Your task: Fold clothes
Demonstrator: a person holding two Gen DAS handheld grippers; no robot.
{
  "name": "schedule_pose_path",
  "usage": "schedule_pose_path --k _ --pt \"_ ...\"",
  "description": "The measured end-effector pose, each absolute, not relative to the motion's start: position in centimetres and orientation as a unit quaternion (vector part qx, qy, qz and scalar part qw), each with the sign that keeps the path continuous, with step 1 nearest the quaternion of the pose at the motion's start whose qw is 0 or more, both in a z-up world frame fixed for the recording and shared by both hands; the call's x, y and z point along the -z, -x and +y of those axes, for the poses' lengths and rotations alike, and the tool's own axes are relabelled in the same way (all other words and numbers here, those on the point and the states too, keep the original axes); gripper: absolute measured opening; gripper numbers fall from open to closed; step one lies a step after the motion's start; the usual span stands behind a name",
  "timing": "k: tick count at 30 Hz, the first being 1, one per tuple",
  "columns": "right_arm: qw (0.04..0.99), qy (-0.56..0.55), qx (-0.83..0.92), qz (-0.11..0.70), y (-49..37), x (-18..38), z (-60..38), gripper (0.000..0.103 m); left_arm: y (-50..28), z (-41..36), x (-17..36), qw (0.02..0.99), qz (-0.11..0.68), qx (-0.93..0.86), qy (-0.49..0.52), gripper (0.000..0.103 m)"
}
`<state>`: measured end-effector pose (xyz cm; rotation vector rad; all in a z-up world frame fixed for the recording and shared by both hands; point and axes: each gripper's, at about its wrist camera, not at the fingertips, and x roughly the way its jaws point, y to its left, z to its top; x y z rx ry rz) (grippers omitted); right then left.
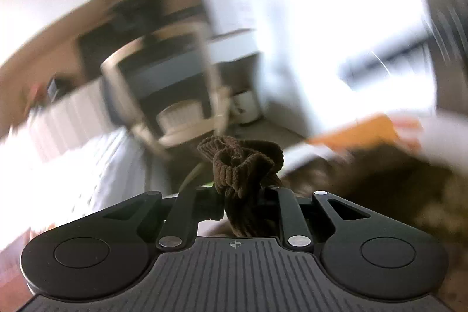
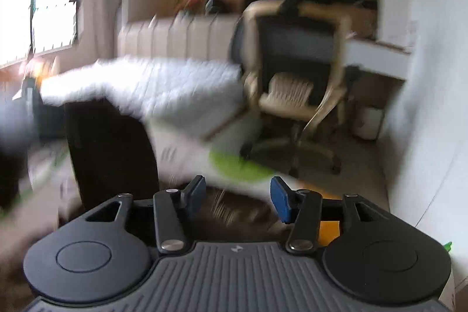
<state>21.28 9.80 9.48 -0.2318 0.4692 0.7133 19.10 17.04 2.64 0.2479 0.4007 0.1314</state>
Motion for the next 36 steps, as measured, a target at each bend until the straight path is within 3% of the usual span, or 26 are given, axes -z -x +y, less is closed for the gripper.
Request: schedule_pose_path --k 5,9,12,20,27,31,33,35,36 --pt "0.858 0.181 -0.407 0.256 -20.3 -5.5 16.5 0.050 -16.9 23.3 -6.9 0.980 0.173 -0.098 -0.022 0.018" --pt "0.842 0.232 -0.407 0.267 -20.7 -2.7 20.0 0.051 -15.7 25.0 -8.2 0.982 0.157 -0.109 -0.009 0.018" --pt "0.848 0.232 -0.403 0.255 -21.0 -2.9 19.8 0.007 -15.0 25.4 -8.5 0.981 0.154 -0.115 -0.013 0.018" --pt "0.843 0.157 -0.469 0.212 -18.8 -8.8 20.3 0.007 -13.7 27.0 -9.2 0.983 0.144 -0.112 0.020 0.018" --pt "0.814 0.152 -0.482 0.286 -19.7 -3.4 21.6 0.010 -13.6 26.0 -10.7 0.983 0.144 -0.117 0.008 0.018" --pt "0.847 0.123 -0.448 0.259 -20.6 -6.4 15.8 0.036 -14.4 24.2 -11.1 0.983 0.152 -0.104 -0.004 0.018" --pt "0.874 0.125 -0.402 0.244 -21.3 -7.8 12.3 0.040 -15.2 22.7 -10.9 0.984 0.154 -0.086 -0.005 0.020" --pt "0.898 0.121 -0.347 0.241 -22.0 -8.4 8.9 0.043 -16.6 21.0 -10.3 0.986 0.160 -0.053 0.004 0.034" --pt "0.909 0.113 -0.319 0.243 -22.5 -8.6 7.3 0.043 -17.1 20.3 -9.9 0.985 0.167 -0.030 0.014 0.059"
